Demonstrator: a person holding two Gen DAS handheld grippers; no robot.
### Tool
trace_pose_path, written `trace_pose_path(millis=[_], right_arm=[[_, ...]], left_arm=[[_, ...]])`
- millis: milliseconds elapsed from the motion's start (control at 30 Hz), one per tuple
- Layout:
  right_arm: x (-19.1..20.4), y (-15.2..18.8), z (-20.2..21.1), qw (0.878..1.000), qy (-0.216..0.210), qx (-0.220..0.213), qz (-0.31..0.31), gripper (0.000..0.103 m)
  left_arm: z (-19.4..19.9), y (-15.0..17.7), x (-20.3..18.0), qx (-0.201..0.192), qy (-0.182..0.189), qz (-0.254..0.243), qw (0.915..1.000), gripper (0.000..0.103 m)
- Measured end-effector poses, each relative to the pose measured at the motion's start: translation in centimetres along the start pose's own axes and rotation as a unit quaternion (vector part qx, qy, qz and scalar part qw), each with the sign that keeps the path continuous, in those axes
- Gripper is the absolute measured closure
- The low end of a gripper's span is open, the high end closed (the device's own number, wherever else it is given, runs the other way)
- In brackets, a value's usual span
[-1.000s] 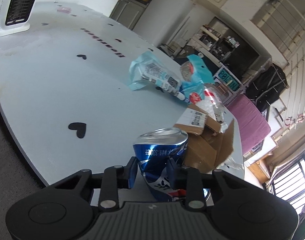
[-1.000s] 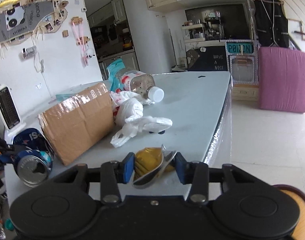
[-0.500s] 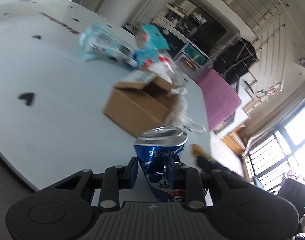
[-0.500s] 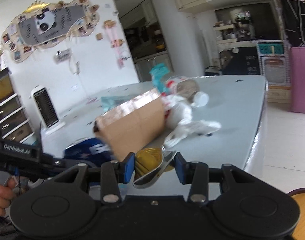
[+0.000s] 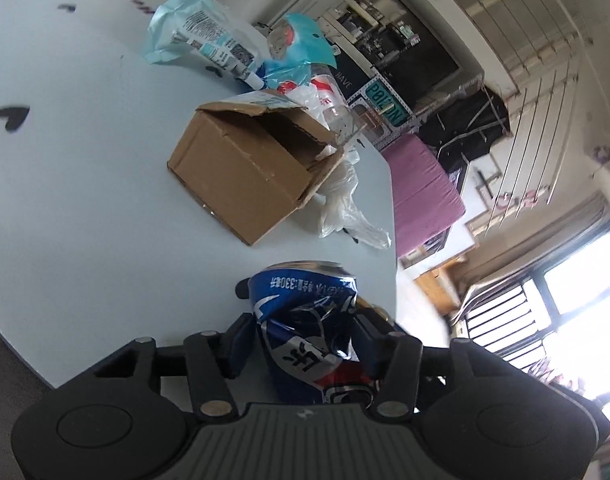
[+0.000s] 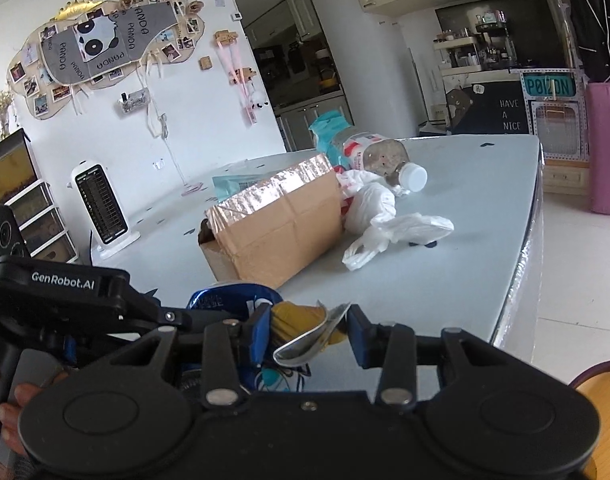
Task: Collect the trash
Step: 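Close the left tool on the blue can while the right tool grips the gold wrapper, then carry the can and wrapper in both tools over the tan wastebasket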
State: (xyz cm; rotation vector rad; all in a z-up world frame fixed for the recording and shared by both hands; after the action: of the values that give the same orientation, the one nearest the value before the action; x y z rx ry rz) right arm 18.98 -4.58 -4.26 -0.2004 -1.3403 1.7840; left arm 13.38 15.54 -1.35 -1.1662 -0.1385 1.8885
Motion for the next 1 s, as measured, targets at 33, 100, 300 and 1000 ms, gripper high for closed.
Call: trace_pose_path(millis=[33,100,300,1000], right_arm=[[-0.1,0.0,0.0,1.000,0.000,0.000,-0.004,0.062],[-0.4,0.1,0.0,1.000,-0.001,0.000,-0.013,0.062],[-1.6,0.2,-0.1,0.999,-0.005,-0.002,-0.045,0.062],[-1.5,0.7,-0.1,0.999,-0.032,0.024,-0.022,0.062]], left_arm=[[0.0,0.1,0.1,-0.002,0.009,0.017,0.9998,0.049],[-0.3,0.1,0.8,-0.001,0.033,0.057,0.9978,0.048],[-1.1,0.3,1.4,-0.005,0.097,0.109,0.9893,0.048],[-2.1,-0.3,-1.2,0.015,0.025,0.043,0.9987,0.055]])
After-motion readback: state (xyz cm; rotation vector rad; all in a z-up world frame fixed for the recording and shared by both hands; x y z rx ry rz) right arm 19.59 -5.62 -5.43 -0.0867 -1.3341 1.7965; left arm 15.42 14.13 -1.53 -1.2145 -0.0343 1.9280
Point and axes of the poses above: each gripper's, at about its wrist camera, not at the fingertips, and z roughly against the way its jaws point, x to its left, y to its underside, the point moved 3 cm from there along -z, roughly the way its jaws point, and after that the axes turned 4 degrees about -z, right-handed, at the moved point
